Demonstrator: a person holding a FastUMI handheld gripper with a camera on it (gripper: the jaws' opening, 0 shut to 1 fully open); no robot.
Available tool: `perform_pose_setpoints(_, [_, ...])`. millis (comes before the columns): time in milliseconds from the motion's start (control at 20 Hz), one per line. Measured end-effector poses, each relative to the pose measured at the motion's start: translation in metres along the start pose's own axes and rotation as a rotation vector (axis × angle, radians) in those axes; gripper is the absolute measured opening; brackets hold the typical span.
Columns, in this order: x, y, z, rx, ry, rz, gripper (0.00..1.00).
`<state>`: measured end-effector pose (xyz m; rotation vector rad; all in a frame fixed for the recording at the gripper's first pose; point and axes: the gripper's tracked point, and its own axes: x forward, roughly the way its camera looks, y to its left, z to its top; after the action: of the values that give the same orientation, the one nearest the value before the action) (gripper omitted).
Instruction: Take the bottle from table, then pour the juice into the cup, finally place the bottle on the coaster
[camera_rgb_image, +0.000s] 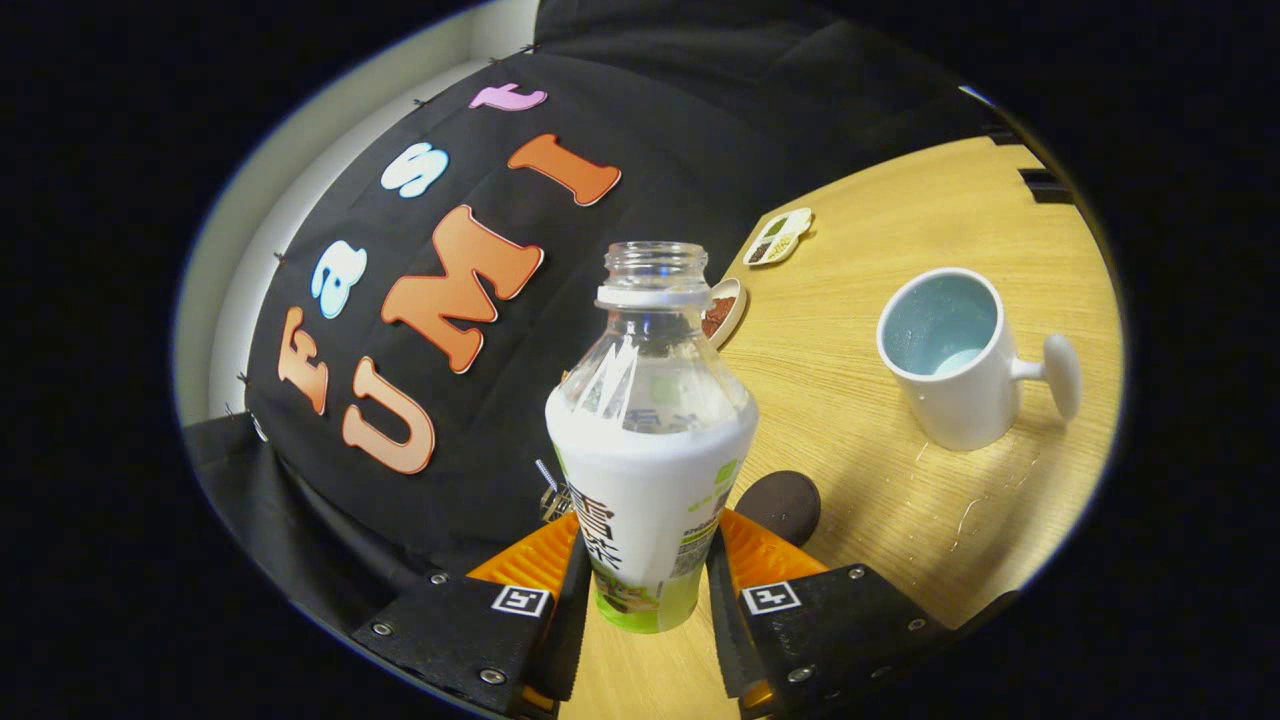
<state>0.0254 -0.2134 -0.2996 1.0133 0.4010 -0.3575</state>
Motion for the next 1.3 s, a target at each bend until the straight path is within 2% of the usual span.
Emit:
perform_pose_setpoints(500, [0.008,-0.003,0.019,0.294,-0.023,0.046,0.55])
perform_pose_setpoints(1100, [0.008,0.002,0.033,0.478,-0.041,0.075,0.55])
perform_pose_setpoints(1300, [0.002,0.007,0.043,0.573,-0.049,0.122,0.55])
